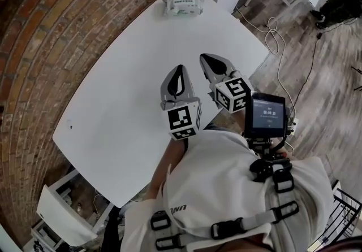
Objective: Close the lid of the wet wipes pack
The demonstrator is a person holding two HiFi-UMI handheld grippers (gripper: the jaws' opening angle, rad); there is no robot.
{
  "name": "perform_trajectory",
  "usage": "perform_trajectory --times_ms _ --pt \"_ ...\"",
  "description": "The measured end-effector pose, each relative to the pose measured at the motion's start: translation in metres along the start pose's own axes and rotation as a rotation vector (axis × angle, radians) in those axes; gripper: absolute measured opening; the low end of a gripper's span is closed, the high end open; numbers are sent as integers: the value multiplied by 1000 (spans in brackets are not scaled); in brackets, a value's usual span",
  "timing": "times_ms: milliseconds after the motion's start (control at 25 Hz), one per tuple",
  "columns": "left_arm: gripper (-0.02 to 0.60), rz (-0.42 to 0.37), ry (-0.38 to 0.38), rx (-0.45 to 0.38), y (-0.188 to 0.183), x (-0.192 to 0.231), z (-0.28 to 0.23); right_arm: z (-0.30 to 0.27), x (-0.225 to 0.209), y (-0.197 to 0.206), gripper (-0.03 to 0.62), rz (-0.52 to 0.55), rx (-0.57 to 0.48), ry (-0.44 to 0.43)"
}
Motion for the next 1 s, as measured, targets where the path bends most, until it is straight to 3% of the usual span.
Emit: perform_trajectory --times_ms 1000 --pt "0 -15 12 -19 -6 0 9 6 12 -9 6 24 -16 -10"
Point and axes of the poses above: the fingertips, and each gripper's own axes: z backward along the fingers, x to its left, y out of its underside, the point moved 1 cm from there along z, backward along the fingers, and after that the axes turned 10 degrees about z, right-handed, at the moved point
